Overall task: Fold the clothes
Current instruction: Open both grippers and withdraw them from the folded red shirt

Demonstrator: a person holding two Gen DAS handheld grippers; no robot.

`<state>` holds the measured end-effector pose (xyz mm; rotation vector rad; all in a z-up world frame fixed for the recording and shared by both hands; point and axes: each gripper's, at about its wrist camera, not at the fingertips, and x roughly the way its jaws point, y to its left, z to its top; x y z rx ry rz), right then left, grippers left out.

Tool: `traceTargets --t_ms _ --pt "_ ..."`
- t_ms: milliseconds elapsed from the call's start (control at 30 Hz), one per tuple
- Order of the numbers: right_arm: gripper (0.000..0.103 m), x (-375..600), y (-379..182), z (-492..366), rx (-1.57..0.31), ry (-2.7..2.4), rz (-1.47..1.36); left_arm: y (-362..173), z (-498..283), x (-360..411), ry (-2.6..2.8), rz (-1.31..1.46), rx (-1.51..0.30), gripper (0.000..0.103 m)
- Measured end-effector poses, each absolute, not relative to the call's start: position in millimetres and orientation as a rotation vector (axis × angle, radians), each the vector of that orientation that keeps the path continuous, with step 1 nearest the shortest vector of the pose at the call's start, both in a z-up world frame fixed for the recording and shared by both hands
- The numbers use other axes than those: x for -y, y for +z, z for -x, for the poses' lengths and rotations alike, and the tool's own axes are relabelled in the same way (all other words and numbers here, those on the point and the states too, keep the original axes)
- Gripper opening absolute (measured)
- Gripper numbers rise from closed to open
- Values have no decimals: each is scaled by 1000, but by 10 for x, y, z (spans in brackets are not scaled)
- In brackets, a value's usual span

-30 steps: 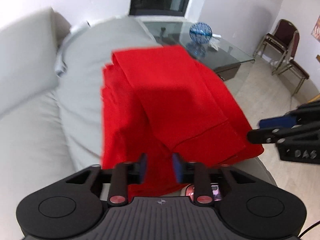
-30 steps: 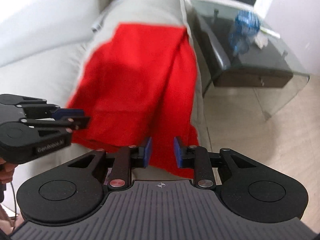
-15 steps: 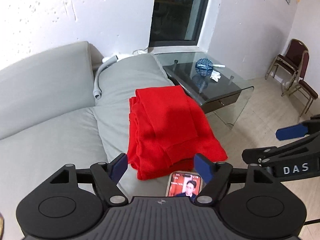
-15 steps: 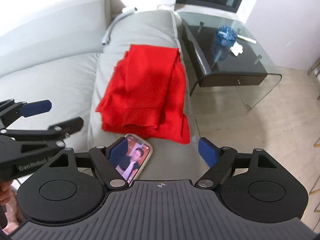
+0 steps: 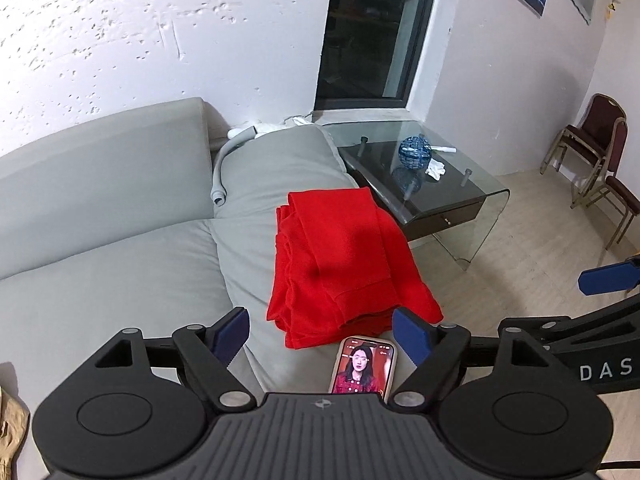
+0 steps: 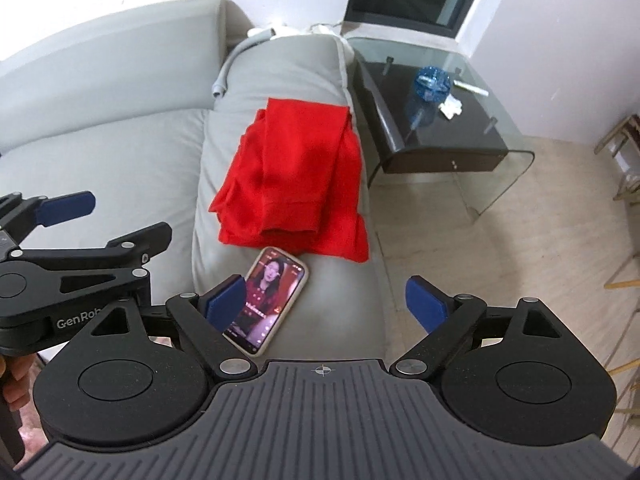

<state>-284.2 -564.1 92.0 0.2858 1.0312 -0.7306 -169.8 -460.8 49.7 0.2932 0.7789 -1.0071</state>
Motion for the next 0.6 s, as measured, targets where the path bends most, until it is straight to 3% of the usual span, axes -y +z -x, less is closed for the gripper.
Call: traceTargets --t_ms 600 --pt "90 5598 833 2841 -1035 -750 -262 454 1731 4650 -1008 -300 -787 69"
